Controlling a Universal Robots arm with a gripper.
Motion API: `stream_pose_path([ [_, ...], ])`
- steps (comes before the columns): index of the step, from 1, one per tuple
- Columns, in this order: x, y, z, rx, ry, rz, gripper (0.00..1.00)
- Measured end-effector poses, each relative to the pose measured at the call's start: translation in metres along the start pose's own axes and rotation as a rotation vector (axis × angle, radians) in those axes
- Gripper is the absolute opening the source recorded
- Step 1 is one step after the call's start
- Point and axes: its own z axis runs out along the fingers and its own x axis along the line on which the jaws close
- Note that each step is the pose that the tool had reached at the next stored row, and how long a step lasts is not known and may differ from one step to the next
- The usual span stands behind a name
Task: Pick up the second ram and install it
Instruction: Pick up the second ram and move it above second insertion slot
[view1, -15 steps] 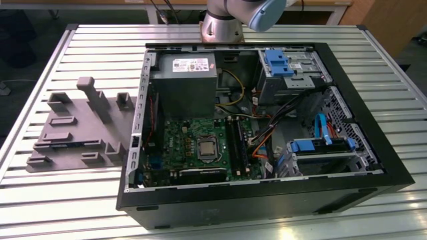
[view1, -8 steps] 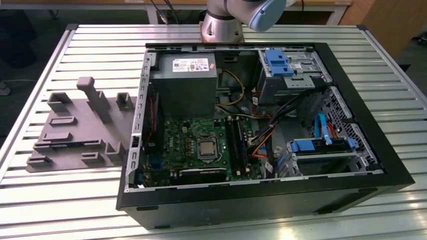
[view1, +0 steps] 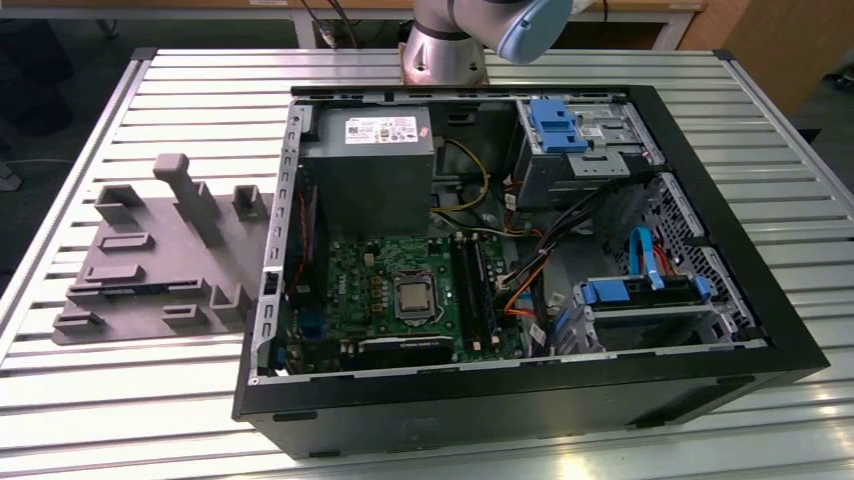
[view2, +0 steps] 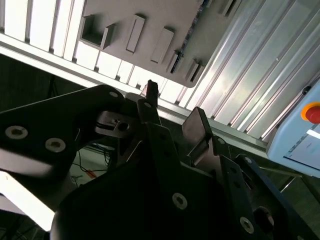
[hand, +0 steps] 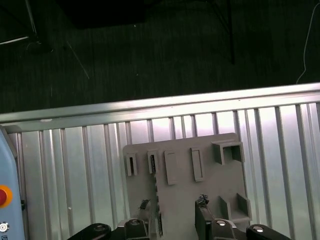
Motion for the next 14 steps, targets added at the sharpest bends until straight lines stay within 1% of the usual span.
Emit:
stream_pose_path([
  [3,0.0003,-0.0004,0.0025,-0.0001,0.0001,0.000,0.47],
  [14,0.0005,-0.0041,0.0225,0.0007,0.0006,0.000,0.47],
])
